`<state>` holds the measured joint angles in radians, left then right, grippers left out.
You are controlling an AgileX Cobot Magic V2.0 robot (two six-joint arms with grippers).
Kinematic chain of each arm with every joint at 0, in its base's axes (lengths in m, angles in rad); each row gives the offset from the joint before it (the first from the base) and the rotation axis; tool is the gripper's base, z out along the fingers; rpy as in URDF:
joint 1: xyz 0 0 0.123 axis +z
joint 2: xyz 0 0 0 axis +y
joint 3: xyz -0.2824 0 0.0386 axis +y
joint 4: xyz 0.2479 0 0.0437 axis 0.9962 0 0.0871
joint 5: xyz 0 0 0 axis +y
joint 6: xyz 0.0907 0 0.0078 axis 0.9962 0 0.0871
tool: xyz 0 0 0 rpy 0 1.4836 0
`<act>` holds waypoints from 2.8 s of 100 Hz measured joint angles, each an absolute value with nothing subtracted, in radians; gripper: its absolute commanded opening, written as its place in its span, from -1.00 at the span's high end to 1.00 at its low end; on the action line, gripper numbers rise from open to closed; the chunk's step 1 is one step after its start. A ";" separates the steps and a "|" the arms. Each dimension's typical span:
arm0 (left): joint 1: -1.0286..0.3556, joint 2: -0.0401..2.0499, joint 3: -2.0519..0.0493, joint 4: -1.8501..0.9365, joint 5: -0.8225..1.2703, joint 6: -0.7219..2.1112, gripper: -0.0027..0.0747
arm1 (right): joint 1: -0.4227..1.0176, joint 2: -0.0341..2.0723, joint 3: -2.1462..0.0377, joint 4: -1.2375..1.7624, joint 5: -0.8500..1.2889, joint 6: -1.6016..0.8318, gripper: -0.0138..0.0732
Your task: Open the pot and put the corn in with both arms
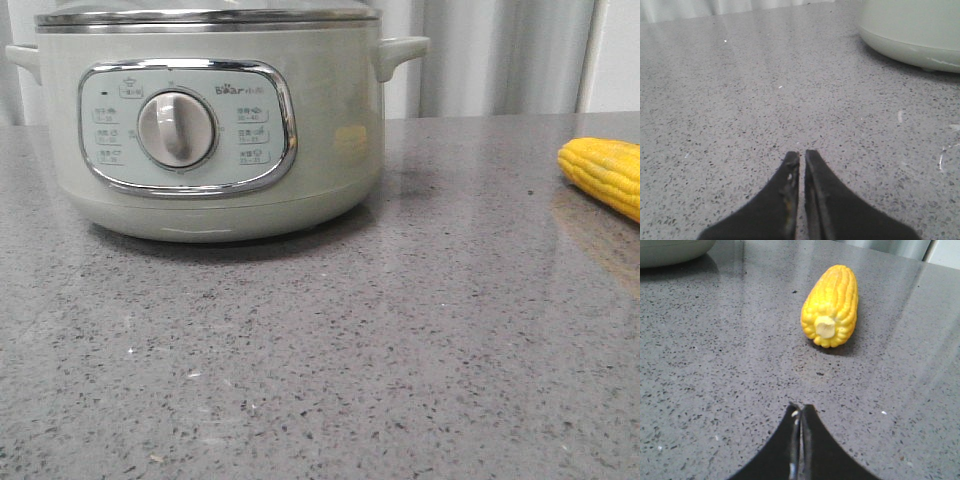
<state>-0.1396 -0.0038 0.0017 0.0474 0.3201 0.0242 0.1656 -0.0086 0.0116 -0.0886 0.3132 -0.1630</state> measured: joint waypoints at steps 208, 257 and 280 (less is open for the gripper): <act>-0.140 0.025 -0.097 -0.581 0.034 0.114 0.96 | 0.163 0.103 -0.173 0.524 -0.073 -0.161 0.82; -0.140 0.470 -0.506 -0.336 0.219 0.215 -0.13 | 0.163 0.653 -0.668 0.213 0.267 -0.161 -0.56; -0.251 0.674 -0.638 -0.330 0.214 0.327 -0.17 | 0.163 0.714 -0.696 0.208 0.277 -0.161 -0.57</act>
